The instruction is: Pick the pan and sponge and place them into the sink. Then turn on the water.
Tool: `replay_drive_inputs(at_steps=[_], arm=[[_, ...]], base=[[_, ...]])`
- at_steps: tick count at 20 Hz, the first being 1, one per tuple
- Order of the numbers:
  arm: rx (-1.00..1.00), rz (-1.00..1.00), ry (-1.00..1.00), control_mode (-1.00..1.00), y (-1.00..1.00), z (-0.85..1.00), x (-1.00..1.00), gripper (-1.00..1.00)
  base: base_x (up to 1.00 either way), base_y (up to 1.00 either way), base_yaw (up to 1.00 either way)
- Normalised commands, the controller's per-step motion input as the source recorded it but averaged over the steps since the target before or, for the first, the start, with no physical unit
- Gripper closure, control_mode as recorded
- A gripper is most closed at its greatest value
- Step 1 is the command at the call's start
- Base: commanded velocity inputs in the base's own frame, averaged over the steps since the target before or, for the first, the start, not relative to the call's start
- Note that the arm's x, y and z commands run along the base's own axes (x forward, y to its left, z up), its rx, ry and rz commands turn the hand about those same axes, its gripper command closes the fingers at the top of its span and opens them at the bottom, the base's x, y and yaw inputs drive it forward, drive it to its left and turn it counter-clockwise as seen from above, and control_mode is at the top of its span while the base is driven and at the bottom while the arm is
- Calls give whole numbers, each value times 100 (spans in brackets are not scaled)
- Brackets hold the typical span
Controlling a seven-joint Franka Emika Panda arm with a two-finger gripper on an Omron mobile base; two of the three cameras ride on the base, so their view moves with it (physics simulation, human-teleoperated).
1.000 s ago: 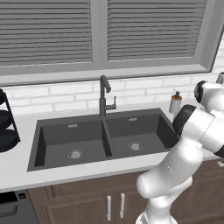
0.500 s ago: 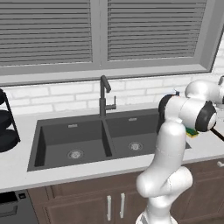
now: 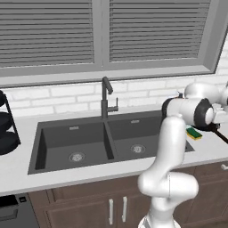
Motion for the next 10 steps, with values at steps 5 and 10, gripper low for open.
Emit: replay_drive_inputs(at_steps=[5, 10], arm=[[3, 0, 0, -100, -2, -34, 10, -100], [0, 0, 0, -100, 0, -47, 2, -100]], base=[[0, 0, 0], [0, 0, 0]])
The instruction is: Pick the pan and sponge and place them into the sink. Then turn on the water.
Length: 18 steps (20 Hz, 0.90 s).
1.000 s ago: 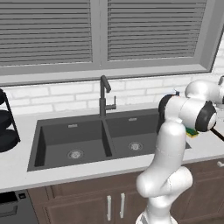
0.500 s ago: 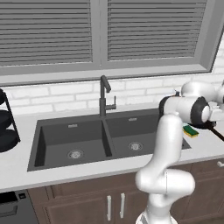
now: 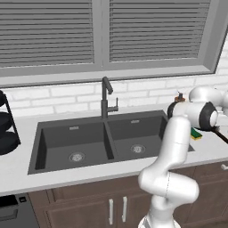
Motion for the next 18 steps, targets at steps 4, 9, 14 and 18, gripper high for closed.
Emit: replay_drive_inputs(at_steps=[4, 9, 14, 18], arm=[[0, 0, 0, -100, 0, -45, 2, -100], [0, 0, 0, -100, 1, -41, 2, -100], [1, 0, 0, -100, 0, -28, 14, -100], [0, 0, 0, -100, 0, -21, 12, -100]], base=[[0, 0, 0], [0, 0, 0], [0, 0, 0], [0, 0, 0]])
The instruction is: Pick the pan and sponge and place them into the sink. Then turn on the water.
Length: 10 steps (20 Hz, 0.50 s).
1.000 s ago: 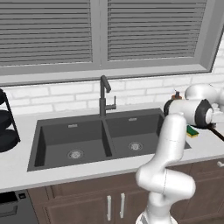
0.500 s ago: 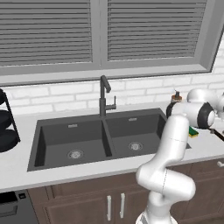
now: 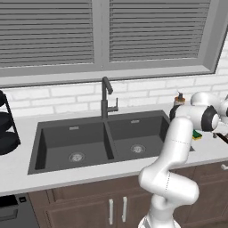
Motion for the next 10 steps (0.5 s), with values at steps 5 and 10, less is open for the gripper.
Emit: replay_drive_inputs(at_steps=[5, 10], arm=[[0, 0, 0, -100, 0, 0, 0, 100], [0, 0, 0, -100, 0, 0, 0, 100]], base=[[0, 0, 0], [0, 0, 0]])
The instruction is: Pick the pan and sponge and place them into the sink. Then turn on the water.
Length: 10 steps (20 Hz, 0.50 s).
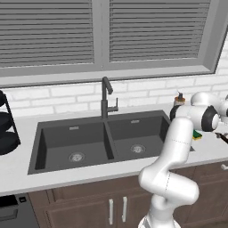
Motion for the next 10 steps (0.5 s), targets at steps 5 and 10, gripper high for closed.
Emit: replay_drive_inputs(at_steps=[5, 10], arm=[[0, 6, -3, -100, 2, 5, -8, 100], [0, 15, -12, -100, 2, 52, -24, 100]], base=[[0, 0, 0], [0, 0, 0]])
